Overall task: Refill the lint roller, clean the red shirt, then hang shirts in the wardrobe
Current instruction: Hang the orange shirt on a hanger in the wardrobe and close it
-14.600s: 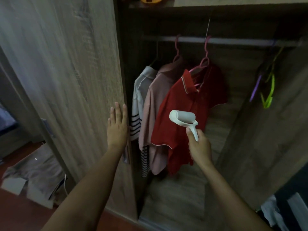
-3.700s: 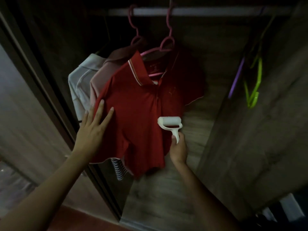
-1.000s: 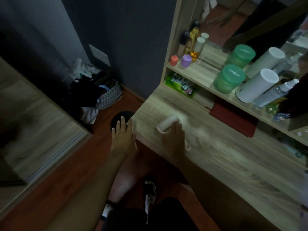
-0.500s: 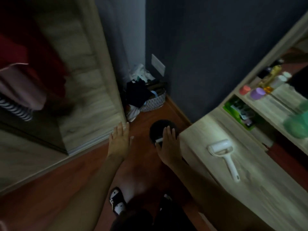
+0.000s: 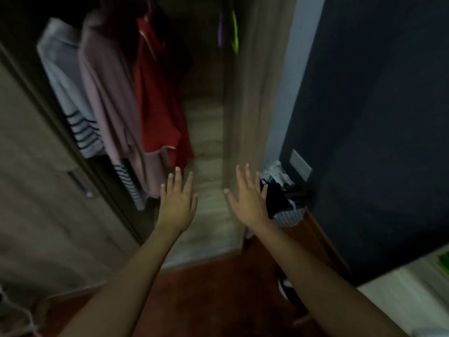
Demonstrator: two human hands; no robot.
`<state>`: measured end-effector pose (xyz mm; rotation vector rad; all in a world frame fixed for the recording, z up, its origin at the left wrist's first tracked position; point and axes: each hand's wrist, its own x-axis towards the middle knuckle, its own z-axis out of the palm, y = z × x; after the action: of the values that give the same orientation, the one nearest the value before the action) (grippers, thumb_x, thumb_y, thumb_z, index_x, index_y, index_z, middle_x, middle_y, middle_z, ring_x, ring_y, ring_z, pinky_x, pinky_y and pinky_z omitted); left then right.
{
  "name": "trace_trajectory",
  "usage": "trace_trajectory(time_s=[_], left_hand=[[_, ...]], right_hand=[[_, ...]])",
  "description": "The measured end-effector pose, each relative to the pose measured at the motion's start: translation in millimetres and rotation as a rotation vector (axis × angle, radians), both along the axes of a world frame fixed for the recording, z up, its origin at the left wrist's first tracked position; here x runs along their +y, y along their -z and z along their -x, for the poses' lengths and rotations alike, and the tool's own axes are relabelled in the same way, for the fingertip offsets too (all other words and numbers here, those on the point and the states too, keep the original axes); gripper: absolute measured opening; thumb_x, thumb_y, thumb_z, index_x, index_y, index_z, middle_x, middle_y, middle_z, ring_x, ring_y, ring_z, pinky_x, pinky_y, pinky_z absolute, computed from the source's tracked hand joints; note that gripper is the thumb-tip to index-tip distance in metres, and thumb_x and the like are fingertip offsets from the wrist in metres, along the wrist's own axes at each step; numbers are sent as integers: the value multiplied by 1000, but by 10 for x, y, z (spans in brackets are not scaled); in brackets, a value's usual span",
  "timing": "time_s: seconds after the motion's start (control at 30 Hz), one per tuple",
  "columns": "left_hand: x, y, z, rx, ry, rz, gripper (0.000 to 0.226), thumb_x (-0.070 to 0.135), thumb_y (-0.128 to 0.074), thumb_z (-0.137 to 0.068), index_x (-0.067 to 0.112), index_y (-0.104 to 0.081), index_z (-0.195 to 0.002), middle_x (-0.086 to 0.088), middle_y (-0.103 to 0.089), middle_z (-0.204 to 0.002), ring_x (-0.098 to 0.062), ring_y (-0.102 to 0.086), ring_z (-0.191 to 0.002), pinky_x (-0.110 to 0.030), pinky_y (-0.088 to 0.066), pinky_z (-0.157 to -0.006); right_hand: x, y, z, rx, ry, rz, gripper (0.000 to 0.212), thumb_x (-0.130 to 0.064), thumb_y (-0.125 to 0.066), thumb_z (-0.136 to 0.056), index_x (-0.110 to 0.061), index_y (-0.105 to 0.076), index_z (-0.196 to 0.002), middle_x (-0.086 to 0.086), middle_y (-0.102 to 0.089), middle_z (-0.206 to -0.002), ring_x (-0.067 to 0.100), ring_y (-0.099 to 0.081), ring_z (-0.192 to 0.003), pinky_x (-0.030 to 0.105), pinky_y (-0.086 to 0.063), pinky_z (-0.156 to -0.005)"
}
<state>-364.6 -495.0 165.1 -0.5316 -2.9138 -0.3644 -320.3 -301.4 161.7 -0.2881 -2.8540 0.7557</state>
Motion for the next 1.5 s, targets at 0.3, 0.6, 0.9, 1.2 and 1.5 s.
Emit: trace_trajectory(time_s=[0.3, 0.6, 0.9, 1.2, 1.5], left_hand=[[-361, -2121, 1103, 545, 20, -51, 56, 33, -39, -97, 19, -28, -150, -16, -19, -158, -35, -20, -145, -53, -21, -114], [-167, -3820, 1930, 899, 6, 22, 59, 38, -30, -94, 19, -28, -150, -17, -17, -158, -36, -18, -146, -52, -21, -114], [80, -4524, 2579, 1019, -76, 43, 60, 39, -31, -94, 20, -23, -151, -17, -13, -159, -33, -12, -147, -48, -13, -117], [21, -5206, 2942, 819, -122, 148, 70, 19, -56, -80, 22, -33, -146, -10, -38, -150, -23, -34, -140, -52, 2, -117], [-224, -5411, 3212, 960, -168, 50, 22, 22, -56, -86, 15, -57, -107, -15, -65, -102, -39, -63, -91, -40, -47, -69]], right_hand=[[-427, -2103, 1225, 525, -101, -50, 70, -53, -41, -96, -32, -8, -155, -3, 5, -163, 25, 6, -150, 56, 0, -118], [-228, -3864, 2076, 943, -210, -154, 70, -52, -44, -96, -33, -11, -154, -4, 1, -164, 19, 5, -150, 46, 2, -119], [-96, -4542, 2807, 1034, -289, -160, 67, -47, -43, -97, -29, -12, -154, -2, -4, -164, 17, 4, -150, 43, 2, -120], [-125, -4901, 3240, 946, -278, -212, 64, -38, -49, -96, -27, -20, -153, -2, -17, -162, 20, -8, -150, 48, -3, -120], [112, -5398, 3634, 539, -286, -314, 64, -12, -55, -89, -28, -34, -147, 7, -49, -142, 25, -51, -124, 33, -43, -98]])
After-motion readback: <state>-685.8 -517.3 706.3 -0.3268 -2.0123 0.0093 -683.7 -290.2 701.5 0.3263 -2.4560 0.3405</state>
